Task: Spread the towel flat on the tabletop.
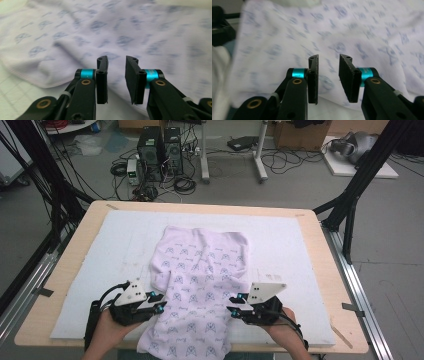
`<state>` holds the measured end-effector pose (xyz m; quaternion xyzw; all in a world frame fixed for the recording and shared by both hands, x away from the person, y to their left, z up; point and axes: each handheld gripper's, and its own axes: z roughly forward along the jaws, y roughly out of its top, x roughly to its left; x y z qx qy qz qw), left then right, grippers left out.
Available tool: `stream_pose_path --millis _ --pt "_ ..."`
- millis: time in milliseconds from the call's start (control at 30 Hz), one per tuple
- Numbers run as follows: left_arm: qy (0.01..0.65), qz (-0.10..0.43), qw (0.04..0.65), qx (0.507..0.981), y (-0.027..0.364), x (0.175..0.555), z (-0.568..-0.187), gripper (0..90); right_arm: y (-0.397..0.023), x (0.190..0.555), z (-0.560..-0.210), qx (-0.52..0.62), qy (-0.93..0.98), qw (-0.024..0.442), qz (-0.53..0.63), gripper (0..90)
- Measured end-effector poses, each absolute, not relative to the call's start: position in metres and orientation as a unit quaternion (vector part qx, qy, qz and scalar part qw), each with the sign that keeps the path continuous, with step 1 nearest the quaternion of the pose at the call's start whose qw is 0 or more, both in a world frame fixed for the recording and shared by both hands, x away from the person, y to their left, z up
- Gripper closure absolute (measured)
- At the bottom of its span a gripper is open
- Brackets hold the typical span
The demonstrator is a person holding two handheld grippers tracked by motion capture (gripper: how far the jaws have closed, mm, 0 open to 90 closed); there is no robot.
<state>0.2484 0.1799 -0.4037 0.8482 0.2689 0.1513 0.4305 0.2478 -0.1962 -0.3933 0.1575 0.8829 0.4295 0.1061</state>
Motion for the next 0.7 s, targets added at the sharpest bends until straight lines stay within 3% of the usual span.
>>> stream_pose_path --millis 133,333,467,600,700 --pt "0.304 0.159 0.408 0.846 0.182 0.275 -0.42 78.8 -0.19 0.264 -0.415 0.172 0.891 0.102 0.407 63.7" --pt "0.319 0.17 0.402 0.842 0.18 0.287 -0.423 78.4 -0.18 0.274 -0.435 0.169 0.91 0.103 0.365 62.2" --pt "0.331 0.163 0.389 0.844 0.177 0.297 -0.428 75.2 -0.182 0.276 -0.44 0.177 0.908 0.096 0.368 61.8" --pt "0.336 0.147 0.362 0.857 0.168 0.305 -0.438 66.4 -0.183 0.275 -0.441 0.179 0.906 0.097 0.371 61.7" --pt "0.343 0.138 0.373 0.851 0.168 0.308 -0.44 63.3 -0.183 0.275 -0.441 0.182 0.905 0.095 0.373 61.6"
